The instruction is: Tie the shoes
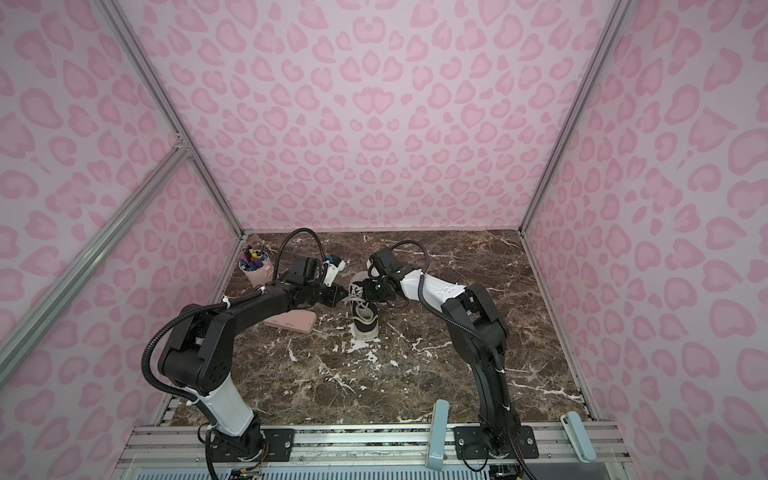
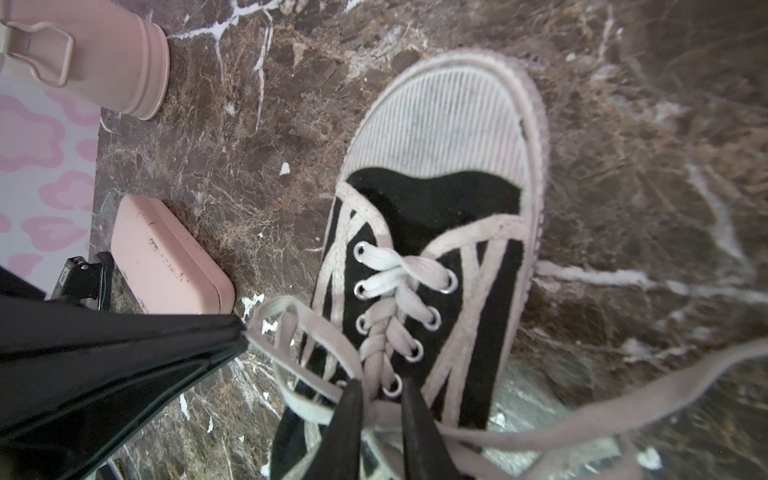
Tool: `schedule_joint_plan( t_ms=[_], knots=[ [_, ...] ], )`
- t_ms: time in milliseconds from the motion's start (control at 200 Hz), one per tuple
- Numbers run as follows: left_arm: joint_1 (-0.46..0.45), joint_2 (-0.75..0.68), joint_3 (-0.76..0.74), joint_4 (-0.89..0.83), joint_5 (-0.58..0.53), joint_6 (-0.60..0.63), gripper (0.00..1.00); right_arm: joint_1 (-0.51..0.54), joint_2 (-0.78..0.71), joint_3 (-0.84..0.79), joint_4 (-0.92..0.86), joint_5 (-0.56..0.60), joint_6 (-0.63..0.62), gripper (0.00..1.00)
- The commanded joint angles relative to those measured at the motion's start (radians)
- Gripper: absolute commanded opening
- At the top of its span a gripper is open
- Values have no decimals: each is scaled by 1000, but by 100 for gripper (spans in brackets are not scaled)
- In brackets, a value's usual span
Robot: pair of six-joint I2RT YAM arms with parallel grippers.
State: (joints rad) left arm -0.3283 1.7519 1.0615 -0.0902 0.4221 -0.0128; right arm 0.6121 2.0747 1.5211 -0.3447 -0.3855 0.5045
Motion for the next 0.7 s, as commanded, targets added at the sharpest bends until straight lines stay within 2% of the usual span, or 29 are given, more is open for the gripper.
schedule_joint_plan(
  t_ms=[0,65,160,205,240,260,380,560,695],
  knots=[
    [6,-13,-3,15,-14,0,4,-1,12,-2,-39,17,-8,20],
    [3,-6,1,4,41,13,7,0,10,-1,-29,-6,-7,21],
    [-3,-16,-13,17,58,13,29,4,7,10,-20,-34,-7,22],
    [-4,-21,-18,19,49,8,35,6,10,20,-26,-44,-9,22],
    [-3,-24,-23,19,35,5,35,8,13,26,-28,-51,-9,22],
    [-2,-27,-24,22,25,3,40,8,12,27,-29,-53,-9,23],
    [5,-47,-47,43,-10,-23,42,9,10,30,-28,-59,-9,23],
    [14,-28,-43,39,13,-26,41,8,-9,29,-36,-57,-14,24],
    [15,-28,-57,50,-8,-33,41,8,-35,35,-53,-35,-25,27]
  ],
)
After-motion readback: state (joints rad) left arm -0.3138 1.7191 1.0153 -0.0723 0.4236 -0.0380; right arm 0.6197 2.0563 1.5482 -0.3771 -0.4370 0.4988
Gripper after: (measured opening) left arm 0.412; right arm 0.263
